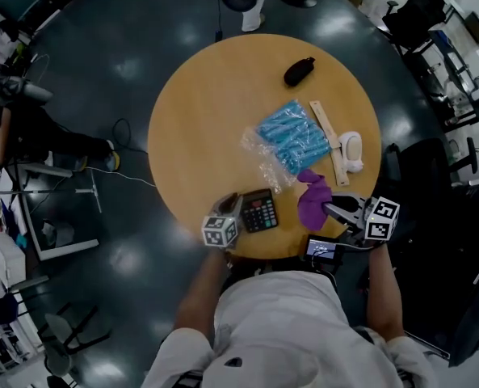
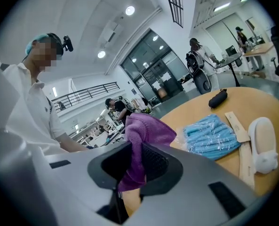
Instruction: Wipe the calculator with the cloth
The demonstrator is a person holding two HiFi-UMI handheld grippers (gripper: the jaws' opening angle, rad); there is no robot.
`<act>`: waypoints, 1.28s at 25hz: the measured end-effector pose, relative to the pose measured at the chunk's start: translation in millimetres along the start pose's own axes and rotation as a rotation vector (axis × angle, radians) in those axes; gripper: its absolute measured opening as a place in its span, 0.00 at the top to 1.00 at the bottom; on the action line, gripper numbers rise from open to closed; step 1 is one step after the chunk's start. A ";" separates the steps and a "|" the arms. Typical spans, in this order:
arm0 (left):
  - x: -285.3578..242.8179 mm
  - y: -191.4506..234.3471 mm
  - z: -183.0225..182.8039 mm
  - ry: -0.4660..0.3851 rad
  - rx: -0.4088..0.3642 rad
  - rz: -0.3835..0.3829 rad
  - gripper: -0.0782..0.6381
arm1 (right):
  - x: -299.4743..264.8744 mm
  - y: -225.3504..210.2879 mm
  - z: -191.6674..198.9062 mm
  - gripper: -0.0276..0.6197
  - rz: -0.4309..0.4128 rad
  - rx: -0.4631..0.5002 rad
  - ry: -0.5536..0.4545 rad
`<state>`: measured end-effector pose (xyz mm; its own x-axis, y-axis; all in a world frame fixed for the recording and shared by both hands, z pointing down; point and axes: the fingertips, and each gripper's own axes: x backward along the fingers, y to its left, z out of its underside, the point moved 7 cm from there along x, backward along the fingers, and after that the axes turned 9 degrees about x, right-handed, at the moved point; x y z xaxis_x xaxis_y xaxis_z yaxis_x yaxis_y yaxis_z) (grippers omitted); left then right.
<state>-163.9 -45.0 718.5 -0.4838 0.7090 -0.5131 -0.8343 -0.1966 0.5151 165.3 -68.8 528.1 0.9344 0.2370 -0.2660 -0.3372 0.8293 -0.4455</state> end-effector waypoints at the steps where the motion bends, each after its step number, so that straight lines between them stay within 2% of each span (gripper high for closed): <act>1: 3.5 1.5 -2.6 -0.012 0.005 -0.011 0.81 | 1.3 0.8 0.8 0.85 0.003 -0.003 -0.009; 4: 12.1 5.3 -16.0 -0.044 0.001 -0.048 0.81 | 5.9 -0.4 2.2 0.85 0.041 0.003 -0.020; 8: 36.4 -9.0 -43.5 -0.117 -0.061 -0.090 0.82 | 15.2 -6.4 6.1 0.85 0.153 0.045 0.030; 11: 65.4 -40.1 -68.6 -0.170 -0.101 -0.104 0.88 | 18.7 -11.6 6.5 0.85 0.242 0.089 0.101; 16: 100.1 -93.0 -75.8 -0.154 -0.161 -0.163 0.88 | 14.9 -32.6 24.0 0.85 0.374 0.087 0.287; 21: 117.9 -103.6 -67.6 -0.149 -0.023 -0.179 0.88 | -16.4 -58.3 62.5 0.85 0.540 0.087 0.587; 24: 122.1 -109.1 -63.0 -0.163 0.029 -0.170 0.88 | -30.4 -71.8 82.8 0.85 0.616 0.081 0.689; 28: 132.0 -102.0 -58.7 -0.157 0.050 -0.196 0.88 | -61.9 -73.1 102.4 0.85 0.626 0.029 0.763; 32: 143.1 -91.3 -53.2 -0.151 0.062 -0.245 0.88 | -96.7 -72.4 115.4 0.85 0.644 0.038 0.867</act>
<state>-171.0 38.3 561.5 -0.2216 0.8239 -0.5216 -0.9013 0.0310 0.4320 112.6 -93.4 684.7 0.1781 0.2080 -0.9618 -0.7184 0.6955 0.0174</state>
